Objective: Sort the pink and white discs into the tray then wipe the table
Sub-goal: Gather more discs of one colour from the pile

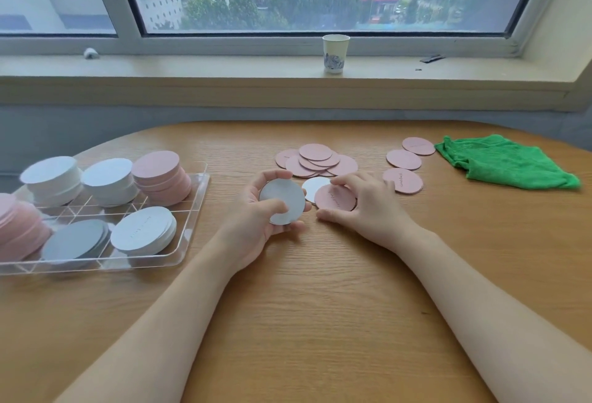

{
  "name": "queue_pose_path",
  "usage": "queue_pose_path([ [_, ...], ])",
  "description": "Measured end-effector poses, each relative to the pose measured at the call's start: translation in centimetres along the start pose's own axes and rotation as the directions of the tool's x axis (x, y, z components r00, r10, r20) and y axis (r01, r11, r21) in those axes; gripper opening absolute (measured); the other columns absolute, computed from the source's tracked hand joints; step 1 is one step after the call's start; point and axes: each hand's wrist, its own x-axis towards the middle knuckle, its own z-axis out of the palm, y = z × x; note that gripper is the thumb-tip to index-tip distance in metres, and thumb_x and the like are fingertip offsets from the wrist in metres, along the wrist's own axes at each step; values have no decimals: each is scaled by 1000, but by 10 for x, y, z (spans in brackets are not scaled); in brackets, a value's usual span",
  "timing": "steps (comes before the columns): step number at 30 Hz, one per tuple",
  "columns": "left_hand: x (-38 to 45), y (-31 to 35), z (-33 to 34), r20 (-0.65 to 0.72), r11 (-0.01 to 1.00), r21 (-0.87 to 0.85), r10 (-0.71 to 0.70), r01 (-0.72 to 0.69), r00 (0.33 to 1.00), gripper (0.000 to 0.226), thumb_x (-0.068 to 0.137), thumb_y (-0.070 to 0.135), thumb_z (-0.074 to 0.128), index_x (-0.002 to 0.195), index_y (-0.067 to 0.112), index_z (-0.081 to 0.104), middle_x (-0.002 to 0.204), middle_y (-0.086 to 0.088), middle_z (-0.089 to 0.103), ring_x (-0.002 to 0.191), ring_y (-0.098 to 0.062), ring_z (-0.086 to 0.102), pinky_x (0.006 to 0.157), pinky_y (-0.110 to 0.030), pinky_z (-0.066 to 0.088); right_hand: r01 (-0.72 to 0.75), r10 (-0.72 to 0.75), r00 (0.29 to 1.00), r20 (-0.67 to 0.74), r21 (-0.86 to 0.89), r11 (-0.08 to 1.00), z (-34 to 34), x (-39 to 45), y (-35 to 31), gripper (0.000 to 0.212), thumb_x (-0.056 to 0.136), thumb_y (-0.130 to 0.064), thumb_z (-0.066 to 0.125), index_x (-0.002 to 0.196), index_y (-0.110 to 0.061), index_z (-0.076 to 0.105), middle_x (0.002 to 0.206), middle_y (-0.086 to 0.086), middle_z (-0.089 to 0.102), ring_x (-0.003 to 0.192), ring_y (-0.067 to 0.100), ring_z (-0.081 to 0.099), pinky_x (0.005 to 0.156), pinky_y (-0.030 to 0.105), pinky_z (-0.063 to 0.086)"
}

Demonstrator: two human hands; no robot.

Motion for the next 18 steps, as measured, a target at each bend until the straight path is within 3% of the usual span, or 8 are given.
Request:
queue_pose_path([
  [4, 2, -1, -1, -3, 1000, -8, 11, -11, 1000, 53, 91, -21, 43, 132, 9, 57, 115, -26, 67, 100, -40, 74, 68, -41, 61, 122, -130, 987, 91, 93, 988, -7, -22, -7, 86, 62, -82, 67, 131, -32, 59, 126, -24, 55, 132, 7, 35, 113, 32, 19],
  [7, 1, 0, -1, -8, 1000, -8, 16, -16, 1000, 53, 92, -21, 42, 134, 8, 55, 119, -28, 67, 100, -39, 74, 71, -41, 62, 157, -182, 976, 116, 196, 968, -8, -25, -10, 78, 65, -80, 69, 127, -34, 61, 121, -25, 59, 124, 2, 43, 114, 37, 29],
  [9, 1, 1, -1, -10, 1000, -10, 20, -20, 1000, 54, 92, -21, 42, 135, 8, 55, 118, -27, 67, 100, -38, 74, 71, -41, 61, 136, -138, 990, -10, 247, 960, -5, -20, -9, 70, 70, -78, 63, 121, -31, 64, 119, -22, 62, 119, 4, 50, 109, 40, 36],
  [11, 2, 1, -1, -17, 1000, -14, 23, -23, 1000, 54, 92, -21, 42, 135, 9, 56, 115, -25, 67, 99, -38, 74, 69, -40, 61, 58, -39, 993, -112, 174, 983, 1, -10, -8, 67, 74, -77, 58, 119, -29, 66, 121, -16, 63, 118, 11, 52, 105, 41, 34],
  [14, 2, 1, -1, -32, 1000, -9, 25, -25, 999, 54, 92, -21, 42, 133, 10, 57, 117, -26, 66, 99, -39, 75, 68, -39, 61, -143, 142, 988, -57, -22, 989, 9, 9, -10, 64, 81, -74, 60, 125, -28, 63, 129, -8, 57, 123, 20, 46, 100, 40, 25],
  [18, 3, 0, -1, -36, 1000, 6, 30, -30, 999, 53, 91, -21, 42, 131, 11, 58, 116, -26, 66, 101, -41, 74, 68, -40, 61, -205, 204, 979, -30, -73, 976, 13, 18, -13, 60, 80, -73, 61, 122, -30, 65, 132, -7, 53, 123, 22, 41, 99, 40, 24],
])
